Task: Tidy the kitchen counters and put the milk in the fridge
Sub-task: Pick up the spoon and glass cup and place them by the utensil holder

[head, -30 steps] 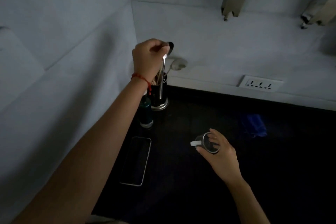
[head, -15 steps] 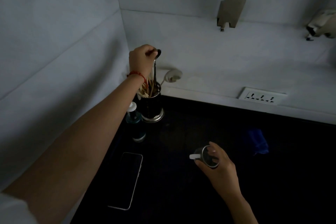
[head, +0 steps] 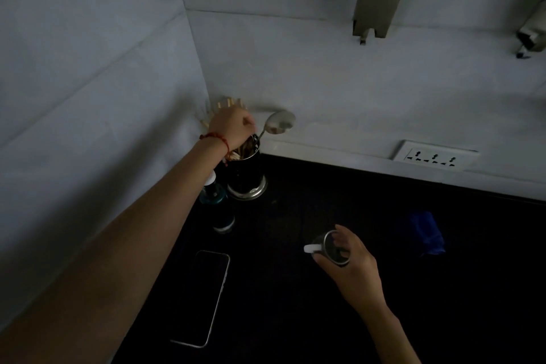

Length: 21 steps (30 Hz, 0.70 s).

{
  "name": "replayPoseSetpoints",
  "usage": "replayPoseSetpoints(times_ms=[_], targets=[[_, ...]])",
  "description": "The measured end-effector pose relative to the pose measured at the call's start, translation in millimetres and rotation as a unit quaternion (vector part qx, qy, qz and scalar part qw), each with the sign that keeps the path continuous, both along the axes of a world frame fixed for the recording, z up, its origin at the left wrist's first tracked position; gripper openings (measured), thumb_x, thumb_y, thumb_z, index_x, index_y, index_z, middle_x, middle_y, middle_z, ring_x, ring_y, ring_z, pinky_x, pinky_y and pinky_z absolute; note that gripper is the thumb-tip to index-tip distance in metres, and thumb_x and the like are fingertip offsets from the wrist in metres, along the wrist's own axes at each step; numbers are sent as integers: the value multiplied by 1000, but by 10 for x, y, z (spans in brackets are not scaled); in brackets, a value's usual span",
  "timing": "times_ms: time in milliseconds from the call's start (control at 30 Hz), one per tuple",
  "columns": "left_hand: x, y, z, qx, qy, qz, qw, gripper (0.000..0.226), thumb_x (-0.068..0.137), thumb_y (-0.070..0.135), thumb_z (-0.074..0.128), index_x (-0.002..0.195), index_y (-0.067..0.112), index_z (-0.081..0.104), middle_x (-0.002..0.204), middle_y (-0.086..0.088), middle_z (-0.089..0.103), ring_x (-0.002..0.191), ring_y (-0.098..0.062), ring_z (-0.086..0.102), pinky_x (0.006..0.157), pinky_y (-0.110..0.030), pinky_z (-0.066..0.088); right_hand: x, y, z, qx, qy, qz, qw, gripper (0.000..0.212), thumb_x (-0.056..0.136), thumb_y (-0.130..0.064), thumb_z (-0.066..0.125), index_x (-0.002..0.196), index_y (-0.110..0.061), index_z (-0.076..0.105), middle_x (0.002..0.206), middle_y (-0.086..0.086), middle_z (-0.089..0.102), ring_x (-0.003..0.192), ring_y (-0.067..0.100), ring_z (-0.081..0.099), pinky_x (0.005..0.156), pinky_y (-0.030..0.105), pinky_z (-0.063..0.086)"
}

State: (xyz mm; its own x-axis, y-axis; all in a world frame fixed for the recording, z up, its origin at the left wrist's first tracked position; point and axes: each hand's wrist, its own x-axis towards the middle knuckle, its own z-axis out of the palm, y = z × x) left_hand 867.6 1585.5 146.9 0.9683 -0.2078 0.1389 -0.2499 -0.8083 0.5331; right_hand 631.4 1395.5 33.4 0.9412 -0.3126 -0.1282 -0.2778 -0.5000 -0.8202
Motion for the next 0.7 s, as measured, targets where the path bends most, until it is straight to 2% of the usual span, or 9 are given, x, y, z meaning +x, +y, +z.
replayPoseSetpoints(times_ms=[167,300,367,433,500,567,633,700], targets=[[-655,-244,-224,-104,-71,-52,991,16,82,11,60,93,2,68,94,-17,70,89,-27,65,82,-34,51,303,-78,-120,25,9,-17,999,68,67,-28,79,127,-24,47,103,-12,57,97,3,55,84,18,42],[-1409,-309,-976,-99,-19,-47,994,39,82,33,49,110,9,62,111,-11,65,106,-16,57,95,-19,39,672,-152,-277,18,5,-14,1000,67,66,-23,81,125,-14,51,109,3,64,101,15,60,88,27,48],[-1682,-256,-1343,-51,77,-33,995,51,85,41,42,128,14,49,135,-6,50,128,-16,43,110,-23,31,870,-148,-312,14,13,-4,1000,67,67,-25,80,126,-13,50,114,5,62,105,19,59,89,28,47],[-1862,-151,-1681,54,160,-42,985,57,92,42,38,142,20,25,153,0,22,142,-14,17,117,-26,15,1064,-104,-337,12,17,12,1000,62,70,-26,77,124,-13,50,116,4,61,106,20,58,90,32,48],[-1960,-58,-1896,139,201,-51,968,59,94,43,33,144,21,12,157,1,6,144,-15,2,118,-31,7,1271,-33,-379,3,21,29,999,55,71,-25,75,120,-12,51,116,5,60,106,21,58,89,34,48],[-2000,-8,-2010,183,214,-54,958,59,94,42,31,145,21,8,156,2,-5,145,-16,-4,118,-35,1,1490,47,-435,-18,33,40,999,57,72,-27,73,121,-11,50,120,7,58,109,23,56,90,34,47],[-2016,13,-2071,195,209,-58,956,59,95,41,30,145,21,6,154,5,-13,144,-16,-7,117,-34,-3,1687,127,-513,-44,47,55,996,66,72,-32,72,128,-13,45,128,8,54,116,25,53,95,38,45],[-2025,19,-2113,187,203,-55,960,59,95,40,30,145,22,6,155,5,-11,144,-14,-8,115,-31,-6,1844,205,-563,-73,57,68,993,68,74,-32,70,132,-13,40,133,10,49,119,28,50,96,38,43]])
